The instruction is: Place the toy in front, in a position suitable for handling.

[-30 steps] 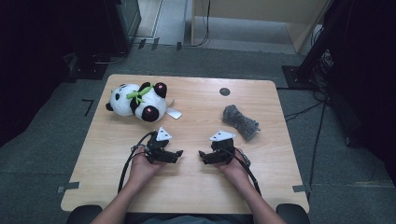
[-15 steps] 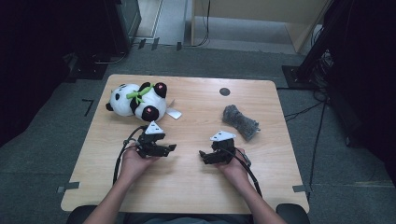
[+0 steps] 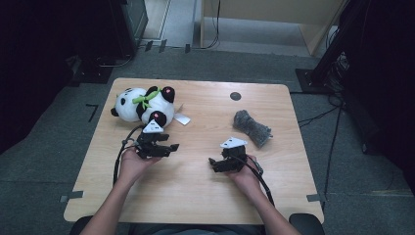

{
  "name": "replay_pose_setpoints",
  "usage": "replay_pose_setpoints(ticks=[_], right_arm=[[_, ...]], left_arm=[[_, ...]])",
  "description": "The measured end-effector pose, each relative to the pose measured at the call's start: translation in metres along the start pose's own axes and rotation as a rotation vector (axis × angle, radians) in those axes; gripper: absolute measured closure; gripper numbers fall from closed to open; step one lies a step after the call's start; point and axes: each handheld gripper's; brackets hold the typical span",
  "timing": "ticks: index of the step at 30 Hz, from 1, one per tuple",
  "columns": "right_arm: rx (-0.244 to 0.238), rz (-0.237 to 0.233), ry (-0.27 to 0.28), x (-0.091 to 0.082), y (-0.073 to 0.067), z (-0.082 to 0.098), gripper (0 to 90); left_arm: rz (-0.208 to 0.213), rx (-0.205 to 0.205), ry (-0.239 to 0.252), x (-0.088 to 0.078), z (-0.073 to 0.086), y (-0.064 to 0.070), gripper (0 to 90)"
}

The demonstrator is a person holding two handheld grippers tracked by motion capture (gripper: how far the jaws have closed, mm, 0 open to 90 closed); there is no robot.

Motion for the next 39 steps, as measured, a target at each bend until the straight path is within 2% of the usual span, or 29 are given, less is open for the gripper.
replay_pose_setpoints(ticks=[3, 6, 16, 19, 22, 28, 39], right_arm=[[-0.006, -0.004, 0.000, 0.000, 0.000, 0.000, 7.8], [-0.009, -0.008, 0.000, 0.000, 0.001, 0.000, 7.8], [-0.018, -0.013, 0.001, 0.001, 0.000, -0.001, 7.8], [-0.019, -0.015, 0.001, 0.001, 0.000, -0.001, 7.8], [-0.021, -0.016, 0.001, 0.001, 0.000, -0.001, 7.8], [-0.020, -0.017, -0.001, 0.001, 0.000, -0.001, 7.8], [-0.022, -0.017, 0.000, 0.001, 0.000, -0.001, 7.8]], left_arm=[[0.015, -0.008, 0.011, -0.005, -0.005, -0.007, 36.6], [0.039, -0.040, 0.021, -0.012, -0.009, -0.017, 35.4], [0.004, -0.034, 0.016, -0.022, -0.017, -0.035, 38.2], [-0.005, -0.017, 0.015, -0.024, -0.021, -0.038, 39.0], [-0.009, 0.008, -0.009, -0.026, -0.026, -0.041, 40.5], [0.016, 0.003, -0.001, -0.030, -0.031, -0.043, 39.2], [-0.002, -0.008, 0.024, -0.044, -0.038, -0.053, 38.8]])
Point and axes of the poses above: each handheld gripper's, and its own axes: x roughly forward along the jaws, z roughly out of its underside, y roughly to its right, and after that the axes turned 2 degrees about x, right-handed
